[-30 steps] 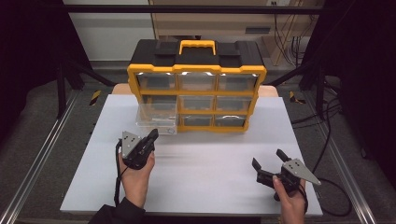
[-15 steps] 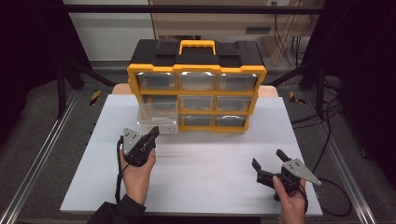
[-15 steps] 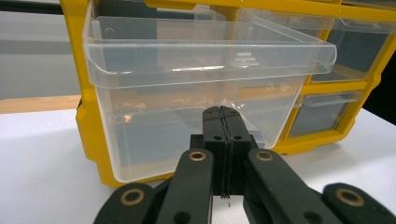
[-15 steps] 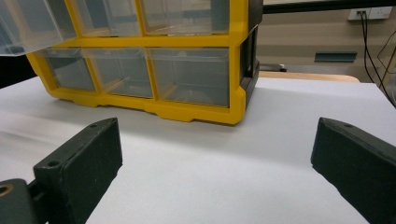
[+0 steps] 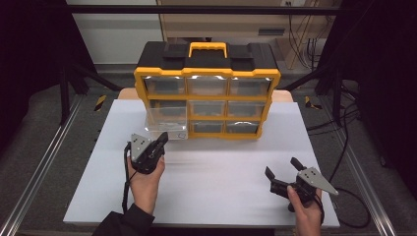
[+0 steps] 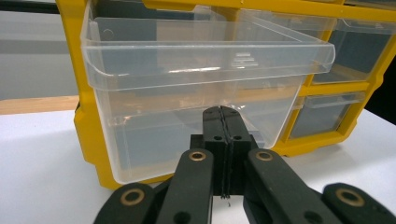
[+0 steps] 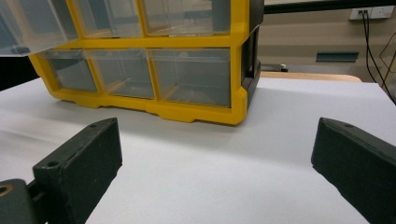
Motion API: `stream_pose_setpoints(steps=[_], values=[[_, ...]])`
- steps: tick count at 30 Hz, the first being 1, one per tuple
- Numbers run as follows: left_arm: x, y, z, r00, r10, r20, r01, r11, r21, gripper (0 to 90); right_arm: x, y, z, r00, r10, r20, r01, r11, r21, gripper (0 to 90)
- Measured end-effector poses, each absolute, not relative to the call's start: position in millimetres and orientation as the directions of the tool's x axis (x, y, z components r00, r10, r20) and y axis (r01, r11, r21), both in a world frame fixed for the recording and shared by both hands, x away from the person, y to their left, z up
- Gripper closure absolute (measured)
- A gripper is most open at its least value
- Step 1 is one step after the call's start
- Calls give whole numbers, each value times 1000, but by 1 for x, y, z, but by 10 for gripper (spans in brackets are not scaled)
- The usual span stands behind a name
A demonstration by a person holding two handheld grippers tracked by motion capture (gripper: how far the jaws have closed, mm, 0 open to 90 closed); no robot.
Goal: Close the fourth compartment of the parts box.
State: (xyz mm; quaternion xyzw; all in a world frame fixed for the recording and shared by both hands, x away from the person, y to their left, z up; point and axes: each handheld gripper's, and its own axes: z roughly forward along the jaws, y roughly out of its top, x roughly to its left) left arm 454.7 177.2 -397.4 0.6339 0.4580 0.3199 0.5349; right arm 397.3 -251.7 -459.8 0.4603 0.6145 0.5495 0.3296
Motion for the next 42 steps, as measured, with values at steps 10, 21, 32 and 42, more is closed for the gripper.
stream_pose_setpoints(steps=[10,21,32,42], values=[[458,171,-395,384,921,-64,231,-28,972,900,398,-251,-460,-361,927,101,204,-27,979,21],[462,169,-393,372,926,-64,230,-25,973,900,397,-251,-460,-365,926,99,203,-24,979,21],[474,167,-392,360,931,-51,234,-37,972,900,397,-250,-460,-368,925,96,204,-20,979,21],[482,172,-391,343,938,-52,246,-36,969,900,397,-251,-460,-367,925,94,202,-20,979,21]])
